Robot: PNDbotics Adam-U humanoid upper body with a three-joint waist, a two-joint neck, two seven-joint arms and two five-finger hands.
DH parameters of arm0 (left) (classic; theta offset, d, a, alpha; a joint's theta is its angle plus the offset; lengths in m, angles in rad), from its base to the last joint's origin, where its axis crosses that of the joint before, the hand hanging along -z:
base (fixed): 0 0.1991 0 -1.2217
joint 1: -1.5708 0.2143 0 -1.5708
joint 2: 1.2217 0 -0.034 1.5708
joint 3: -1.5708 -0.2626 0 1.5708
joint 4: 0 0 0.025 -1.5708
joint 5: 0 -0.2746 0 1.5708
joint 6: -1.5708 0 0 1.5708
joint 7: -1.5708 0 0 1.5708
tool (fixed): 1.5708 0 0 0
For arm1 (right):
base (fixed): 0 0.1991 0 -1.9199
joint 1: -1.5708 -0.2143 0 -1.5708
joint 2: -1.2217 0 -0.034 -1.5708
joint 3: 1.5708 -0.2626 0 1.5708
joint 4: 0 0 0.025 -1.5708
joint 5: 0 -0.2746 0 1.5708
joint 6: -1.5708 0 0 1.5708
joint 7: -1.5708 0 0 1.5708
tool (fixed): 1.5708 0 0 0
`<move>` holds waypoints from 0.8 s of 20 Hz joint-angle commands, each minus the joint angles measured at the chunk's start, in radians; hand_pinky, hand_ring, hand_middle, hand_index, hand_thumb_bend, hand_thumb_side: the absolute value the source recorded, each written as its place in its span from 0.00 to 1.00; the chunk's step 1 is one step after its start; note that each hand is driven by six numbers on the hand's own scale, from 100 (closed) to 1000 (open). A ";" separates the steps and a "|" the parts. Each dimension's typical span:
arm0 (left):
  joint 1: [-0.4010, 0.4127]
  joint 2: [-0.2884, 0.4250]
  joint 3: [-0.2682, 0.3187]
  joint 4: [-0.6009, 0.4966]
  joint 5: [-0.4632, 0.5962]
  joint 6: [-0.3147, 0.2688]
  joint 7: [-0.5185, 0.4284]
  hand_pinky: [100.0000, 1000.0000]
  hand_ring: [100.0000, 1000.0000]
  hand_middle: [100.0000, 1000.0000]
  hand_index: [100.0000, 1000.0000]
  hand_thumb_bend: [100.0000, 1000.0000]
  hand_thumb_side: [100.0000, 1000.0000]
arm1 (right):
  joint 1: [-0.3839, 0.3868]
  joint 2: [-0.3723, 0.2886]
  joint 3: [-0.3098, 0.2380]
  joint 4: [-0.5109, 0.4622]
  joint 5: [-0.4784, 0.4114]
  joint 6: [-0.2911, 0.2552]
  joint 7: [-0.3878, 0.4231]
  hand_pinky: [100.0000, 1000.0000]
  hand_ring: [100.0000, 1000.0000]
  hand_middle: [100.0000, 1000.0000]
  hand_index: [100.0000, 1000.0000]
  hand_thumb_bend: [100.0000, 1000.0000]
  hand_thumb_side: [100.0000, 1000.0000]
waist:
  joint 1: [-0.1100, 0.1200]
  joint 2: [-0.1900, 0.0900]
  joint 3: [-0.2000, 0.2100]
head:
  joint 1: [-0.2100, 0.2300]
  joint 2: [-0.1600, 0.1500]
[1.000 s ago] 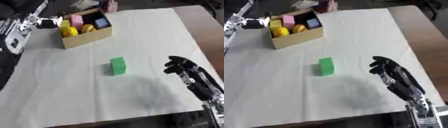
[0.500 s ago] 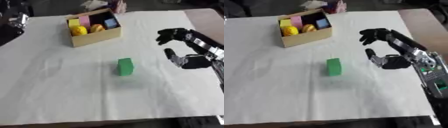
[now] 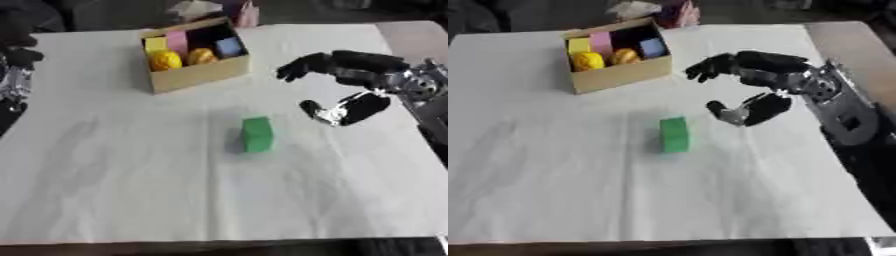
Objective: Pick up objects on the table and place them in the box.
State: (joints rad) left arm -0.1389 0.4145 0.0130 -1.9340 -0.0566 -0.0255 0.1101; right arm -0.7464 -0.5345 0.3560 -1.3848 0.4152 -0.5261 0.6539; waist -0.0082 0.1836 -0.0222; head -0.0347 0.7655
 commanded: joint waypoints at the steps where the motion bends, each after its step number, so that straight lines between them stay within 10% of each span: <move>1: 0.009 -0.020 0.021 -0.004 -0.020 0.013 0.004 0.82 0.66 0.65 0.76 0.00 0.54 | -0.039 0.019 0.008 0.069 0.092 -0.191 0.168 0.85 0.87 0.90 1.00 0.00 0.57 | -0.001 -0.020 0.008 | -0.017 0.004; 9: 0.012 -0.052 0.017 0.000 -0.036 0.008 -0.023 0.82 0.66 0.65 0.77 0.00 0.56 | -0.074 0.106 0.023 0.236 0.363 -0.311 0.185 0.87 0.89 0.89 1.00 0.00 0.74 | -0.003 -0.021 0.020 | -0.032 0.004; 16: 0.017 -0.061 0.017 0.007 -0.051 0.009 -0.045 0.83 0.66 0.65 0.78 0.00 0.58 | -0.052 0.083 0.047 0.185 0.382 -0.375 0.173 0.88 0.89 0.87 1.00 0.00 0.76 | -0.007 -0.021 0.016 | -0.036 0.004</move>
State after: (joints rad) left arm -0.1202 0.3462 0.0225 -1.9164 -0.1033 -0.0154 0.0706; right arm -0.7838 -0.4221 0.4046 -1.1708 0.8009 -0.6212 0.5588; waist -0.0157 0.1783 -0.0060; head -0.0682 0.7655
